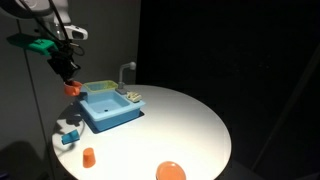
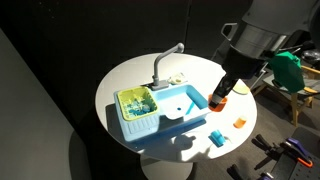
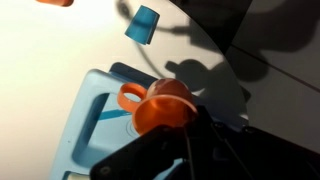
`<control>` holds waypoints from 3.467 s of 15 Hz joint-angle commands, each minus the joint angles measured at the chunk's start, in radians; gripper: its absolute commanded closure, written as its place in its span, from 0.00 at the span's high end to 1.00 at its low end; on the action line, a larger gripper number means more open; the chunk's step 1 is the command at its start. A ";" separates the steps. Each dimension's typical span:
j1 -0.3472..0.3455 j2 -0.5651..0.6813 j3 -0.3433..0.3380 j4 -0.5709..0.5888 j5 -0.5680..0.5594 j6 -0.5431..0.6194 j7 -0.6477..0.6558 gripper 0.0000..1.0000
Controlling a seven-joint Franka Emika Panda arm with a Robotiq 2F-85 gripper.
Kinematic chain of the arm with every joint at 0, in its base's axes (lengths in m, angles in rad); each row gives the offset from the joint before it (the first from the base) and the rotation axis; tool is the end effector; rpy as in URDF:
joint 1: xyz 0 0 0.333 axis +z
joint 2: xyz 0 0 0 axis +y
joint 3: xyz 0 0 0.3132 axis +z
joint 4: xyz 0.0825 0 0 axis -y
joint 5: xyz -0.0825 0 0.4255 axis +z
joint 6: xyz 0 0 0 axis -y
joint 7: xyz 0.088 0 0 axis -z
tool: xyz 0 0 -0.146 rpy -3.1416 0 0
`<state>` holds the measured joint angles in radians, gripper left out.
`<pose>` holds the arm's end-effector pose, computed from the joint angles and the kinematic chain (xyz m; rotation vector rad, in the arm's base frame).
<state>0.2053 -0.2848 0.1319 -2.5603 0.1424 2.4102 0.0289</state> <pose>0.4486 0.1585 0.3101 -3.0320 -0.3131 -0.1832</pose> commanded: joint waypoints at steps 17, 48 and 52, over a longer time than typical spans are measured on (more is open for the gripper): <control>-0.260 -0.115 -0.091 -0.168 -0.201 0.128 0.019 0.02; -0.329 -0.066 -0.154 -0.099 -0.238 0.123 -0.003 0.02; -0.343 -0.021 -0.194 -0.051 -0.229 0.138 -0.026 0.02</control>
<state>-0.1276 -0.3564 -0.0299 -2.6664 -0.0811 2.5349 0.0179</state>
